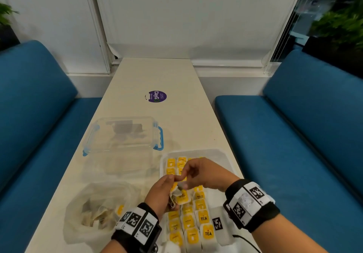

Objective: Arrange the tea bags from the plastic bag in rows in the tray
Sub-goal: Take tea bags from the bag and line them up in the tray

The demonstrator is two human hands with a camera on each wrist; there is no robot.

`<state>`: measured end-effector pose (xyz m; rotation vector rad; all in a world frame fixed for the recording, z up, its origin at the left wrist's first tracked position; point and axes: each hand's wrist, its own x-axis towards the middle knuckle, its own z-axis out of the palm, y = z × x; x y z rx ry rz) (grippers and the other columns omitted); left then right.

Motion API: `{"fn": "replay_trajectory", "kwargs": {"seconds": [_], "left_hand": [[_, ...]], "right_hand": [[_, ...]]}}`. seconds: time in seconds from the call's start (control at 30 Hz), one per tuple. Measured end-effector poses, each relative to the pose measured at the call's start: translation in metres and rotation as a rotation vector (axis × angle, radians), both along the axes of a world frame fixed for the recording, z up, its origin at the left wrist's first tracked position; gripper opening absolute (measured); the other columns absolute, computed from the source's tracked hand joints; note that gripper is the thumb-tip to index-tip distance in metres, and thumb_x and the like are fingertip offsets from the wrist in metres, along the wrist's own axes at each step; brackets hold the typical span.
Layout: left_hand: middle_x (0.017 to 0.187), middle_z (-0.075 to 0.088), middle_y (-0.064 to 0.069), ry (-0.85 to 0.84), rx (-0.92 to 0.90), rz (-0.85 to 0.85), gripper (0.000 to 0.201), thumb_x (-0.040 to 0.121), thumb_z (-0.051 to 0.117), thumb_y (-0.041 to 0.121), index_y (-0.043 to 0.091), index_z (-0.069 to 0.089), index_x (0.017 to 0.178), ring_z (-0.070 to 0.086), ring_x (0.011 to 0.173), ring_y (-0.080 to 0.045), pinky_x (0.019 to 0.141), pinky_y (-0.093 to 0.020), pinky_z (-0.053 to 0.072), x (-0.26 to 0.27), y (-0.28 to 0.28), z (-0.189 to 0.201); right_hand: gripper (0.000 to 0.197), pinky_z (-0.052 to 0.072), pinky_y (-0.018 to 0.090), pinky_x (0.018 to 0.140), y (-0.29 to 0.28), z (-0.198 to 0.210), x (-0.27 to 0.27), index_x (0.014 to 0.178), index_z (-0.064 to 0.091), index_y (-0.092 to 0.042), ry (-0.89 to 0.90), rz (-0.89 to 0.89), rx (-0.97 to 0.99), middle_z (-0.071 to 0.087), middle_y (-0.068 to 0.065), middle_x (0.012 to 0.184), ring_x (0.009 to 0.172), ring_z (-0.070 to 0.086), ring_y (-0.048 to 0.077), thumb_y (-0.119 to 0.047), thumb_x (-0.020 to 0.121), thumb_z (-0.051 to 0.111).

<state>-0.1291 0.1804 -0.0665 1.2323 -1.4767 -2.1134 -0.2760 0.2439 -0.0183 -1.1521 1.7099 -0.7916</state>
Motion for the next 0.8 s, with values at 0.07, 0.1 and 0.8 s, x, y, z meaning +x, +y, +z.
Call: {"fn": "replay_trajectory", "kwargs": {"seconds": [0.07,0.1,0.8], "left_hand": [[0.080,0.060,-0.007,0.009,0.051,0.033,0.031,0.099,0.036,0.035,0.017,0.060,0.098,0.050,0.057,-0.017,0.043,-0.022,0.044,0.001,0.003,0.003],[0.077,0.059,-0.006,0.015,0.072,0.045,0.031,0.099,0.035,0.036,0.017,0.059,0.103,0.049,0.055,-0.017,0.043,-0.022,0.043,0.002,0.005,0.004],[0.084,0.062,-0.008,-0.034,0.151,-0.106,0.067,0.088,0.016,0.064,0.019,0.064,0.098,0.048,0.059,-0.018,0.047,-0.021,0.046,0.023,0.024,0.007]], "right_hand": [[0.030,0.042,0.013,0.060,0.003,0.000,0.013,0.078,0.062,-0.029,0.069,0.069,-0.021,0.056,-0.008,0.072,0.057,0.049,-0.003,-0.008,0.067,0.082],[0.033,0.041,0.011,0.060,0.004,-0.001,0.018,0.079,0.060,-0.030,0.119,0.078,-0.028,0.055,-0.009,0.074,0.057,0.048,-0.004,-0.009,0.067,0.082],[0.015,0.040,0.010,0.046,0.021,-0.004,0.048,0.073,0.058,-0.020,0.109,-0.110,-0.045,0.057,-0.001,0.059,0.048,0.053,0.005,-0.018,0.083,0.070]]}}
